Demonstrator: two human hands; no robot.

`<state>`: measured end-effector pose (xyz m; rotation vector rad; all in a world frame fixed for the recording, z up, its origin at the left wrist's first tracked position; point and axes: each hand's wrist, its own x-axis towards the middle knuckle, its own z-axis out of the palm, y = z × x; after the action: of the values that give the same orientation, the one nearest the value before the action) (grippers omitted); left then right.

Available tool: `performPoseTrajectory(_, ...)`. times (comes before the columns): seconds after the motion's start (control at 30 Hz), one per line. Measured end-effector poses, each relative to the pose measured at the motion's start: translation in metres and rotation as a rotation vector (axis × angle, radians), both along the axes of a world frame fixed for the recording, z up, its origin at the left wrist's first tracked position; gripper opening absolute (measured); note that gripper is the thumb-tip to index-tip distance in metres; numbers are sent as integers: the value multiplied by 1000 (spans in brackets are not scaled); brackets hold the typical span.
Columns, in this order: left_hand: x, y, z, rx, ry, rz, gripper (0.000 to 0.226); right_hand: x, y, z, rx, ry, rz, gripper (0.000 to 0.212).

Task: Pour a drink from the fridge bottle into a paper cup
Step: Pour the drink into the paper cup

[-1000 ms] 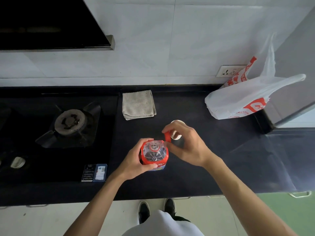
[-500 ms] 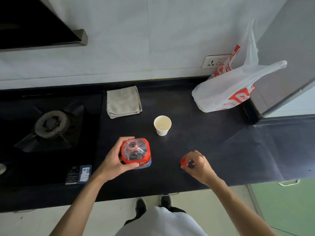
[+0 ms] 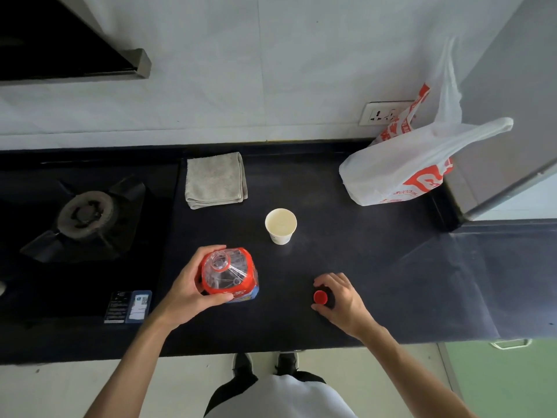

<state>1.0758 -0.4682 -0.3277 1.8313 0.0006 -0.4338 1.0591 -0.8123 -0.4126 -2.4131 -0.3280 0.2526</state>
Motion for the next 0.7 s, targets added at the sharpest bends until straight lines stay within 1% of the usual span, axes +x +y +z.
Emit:
performPoseTrajectory(0.17, 1, -1, 4, -6, 11, 0, 85, 64, 32, 23, 227, 44, -230, 75)
performPoseTrajectory(0.3, 0, -2, 4, -7, 13, 10, 85, 101, 61, 23, 252, 102, -217, 100)
performPoseTrajectory(0.37, -1, -3, 4, -5, 14, 11, 84, 110, 70, 19, 257, 104, -205, 107)
performPoseTrajectory(0.43, -1, -3, 3, 2, 9, 8, 85, 115, 76, 15, 271, 108, -205, 107)
performPoseTrajectory(0.7, -3, -2, 1, -20, 18, 3, 87, 119, 86, 14, 337, 99, -236, 84)
